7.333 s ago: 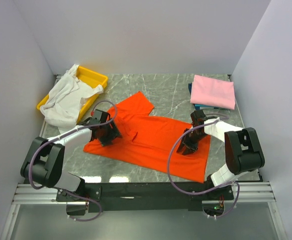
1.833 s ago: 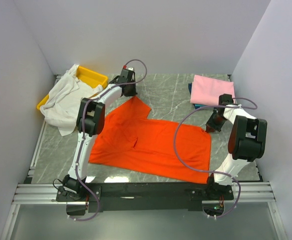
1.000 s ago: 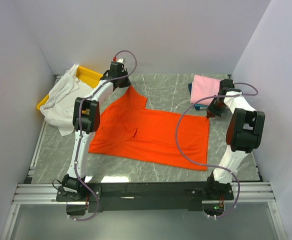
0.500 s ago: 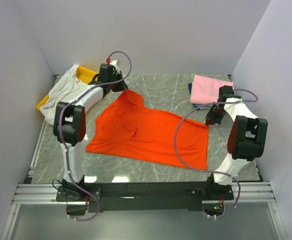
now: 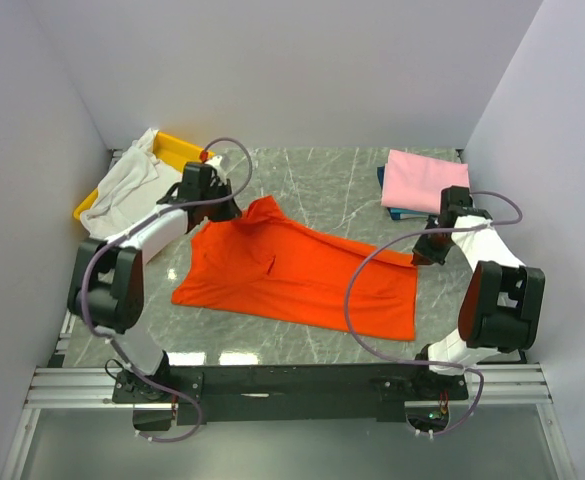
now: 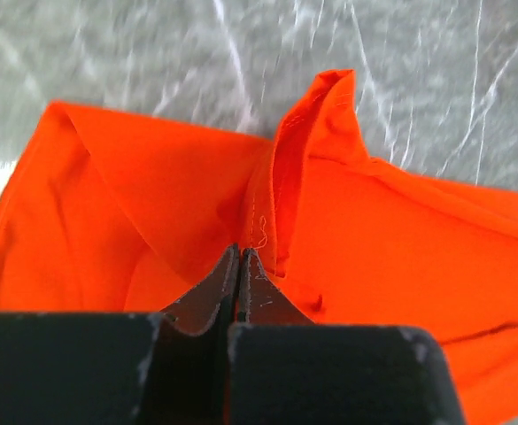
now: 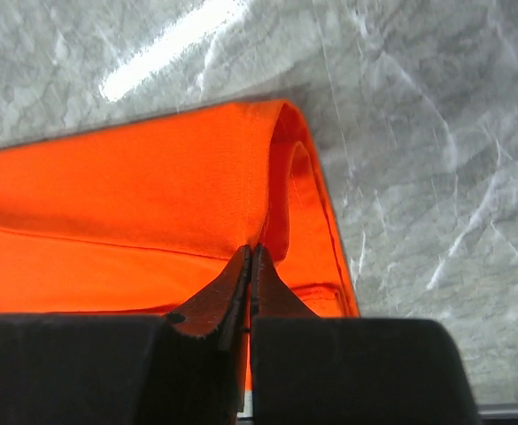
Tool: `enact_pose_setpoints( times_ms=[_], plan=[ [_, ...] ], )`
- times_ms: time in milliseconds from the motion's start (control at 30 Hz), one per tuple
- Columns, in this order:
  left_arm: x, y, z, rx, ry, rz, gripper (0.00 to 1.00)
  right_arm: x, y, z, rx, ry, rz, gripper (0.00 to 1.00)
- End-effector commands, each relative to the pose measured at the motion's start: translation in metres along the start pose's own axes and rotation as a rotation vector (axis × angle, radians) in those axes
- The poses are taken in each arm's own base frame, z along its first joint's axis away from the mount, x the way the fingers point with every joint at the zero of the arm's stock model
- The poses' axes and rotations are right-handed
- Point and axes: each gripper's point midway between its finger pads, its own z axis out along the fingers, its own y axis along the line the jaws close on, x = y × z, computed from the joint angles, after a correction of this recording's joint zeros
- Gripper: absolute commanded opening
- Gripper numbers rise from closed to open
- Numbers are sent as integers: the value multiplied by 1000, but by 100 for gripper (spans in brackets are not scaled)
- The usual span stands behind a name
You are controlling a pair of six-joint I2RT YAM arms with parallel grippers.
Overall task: Fold and stack the t-shirts
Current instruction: Fold the tshirt
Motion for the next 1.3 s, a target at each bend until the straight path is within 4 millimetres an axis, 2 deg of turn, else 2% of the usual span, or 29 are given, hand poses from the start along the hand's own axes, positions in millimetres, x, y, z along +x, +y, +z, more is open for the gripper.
enact_pose_setpoints(
  times_ms=[0, 67, 100, 167, 200, 400, 667, 967, 1267],
  plan=[
    [-14, -3, -36, -42, -90, 14, 0, 3, 2, -11, -19, -33, -19, 0],
    [-15, 0, -53, -70, -122, 10, 0, 6, 2, -14, -31, -40, -15, 0],
    [-5, 4, -55, -84, -112, 4, 0, 9, 1, -12, -28, -34, -15, 0],
    [-2, 5, -66, -92, -128, -5, 0, 13, -2, -12, -21, -33, -14, 0],
    [5, 6, -67, -93, -116, -12, 0, 17, -5, -9, -12, -21, -13, 0],
    [23, 3, -81, -71, -103, -55, 0, 29, -11, -7, -1, -8, 6, 0],
    [25, 8, -109, -115, -175, -107, 0, 35, -17, -13, 20, -21, 18, 0],
    [40, 14, -115, -139, -160, -147, 0, 51, -31, -6, 73, 7, 26, 0],
    [51, 20, -124, -170, -153, -171, 0, 55, -40, -6, 113, 11, 32, 0]
  ],
)
